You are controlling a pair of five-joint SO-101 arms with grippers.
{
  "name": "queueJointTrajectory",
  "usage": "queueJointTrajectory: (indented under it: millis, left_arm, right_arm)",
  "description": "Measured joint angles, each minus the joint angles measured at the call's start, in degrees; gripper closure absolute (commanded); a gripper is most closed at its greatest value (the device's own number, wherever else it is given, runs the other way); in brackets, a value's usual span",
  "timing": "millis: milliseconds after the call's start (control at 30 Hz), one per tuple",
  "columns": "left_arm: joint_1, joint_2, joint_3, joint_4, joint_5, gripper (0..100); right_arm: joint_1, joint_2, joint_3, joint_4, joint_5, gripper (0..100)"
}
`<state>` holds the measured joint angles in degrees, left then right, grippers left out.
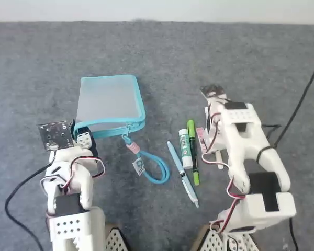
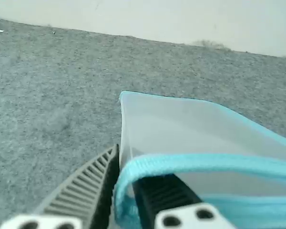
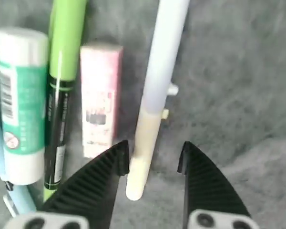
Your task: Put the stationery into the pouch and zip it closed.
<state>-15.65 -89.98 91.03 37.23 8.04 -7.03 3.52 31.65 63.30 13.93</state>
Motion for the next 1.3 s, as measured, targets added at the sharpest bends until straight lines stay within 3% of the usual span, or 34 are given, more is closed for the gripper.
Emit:
queueJointTrajectory:
  millis: [100,200,433,633,933,1300]
  left_arm:
    - [0.0,0.0,0.0,0.0,0.0,99]
    - [0.0,0.0,0.0,0.0,0.0,99]
    - [0.0,0.0,0.97,0.0,0.0,99]
    - [2.11,0.0,1.67,0.0,0.0,99]
    - [2.55,0.0,1.67,0.0,0.09,99]
    - [2.55,0.0,2.55,-2.2,0.09,99]
  right_arm:
    - [0.0,0.35,0.53,-1.32,0.0,86.6]
    - [0.09,2.55,0.35,-2.11,0.0,99.8]
    - [0.18,1.49,-0.62,-0.35,0.0,99.1]
    - [-1.93,-13.54,-0.62,8.35,2.11,99.1]
    - [-15.12,-37.71,-0.53,22.33,6.95,99.1]
    - [-31.65,-48.18,-1.32,31.38,10.55,99.1]
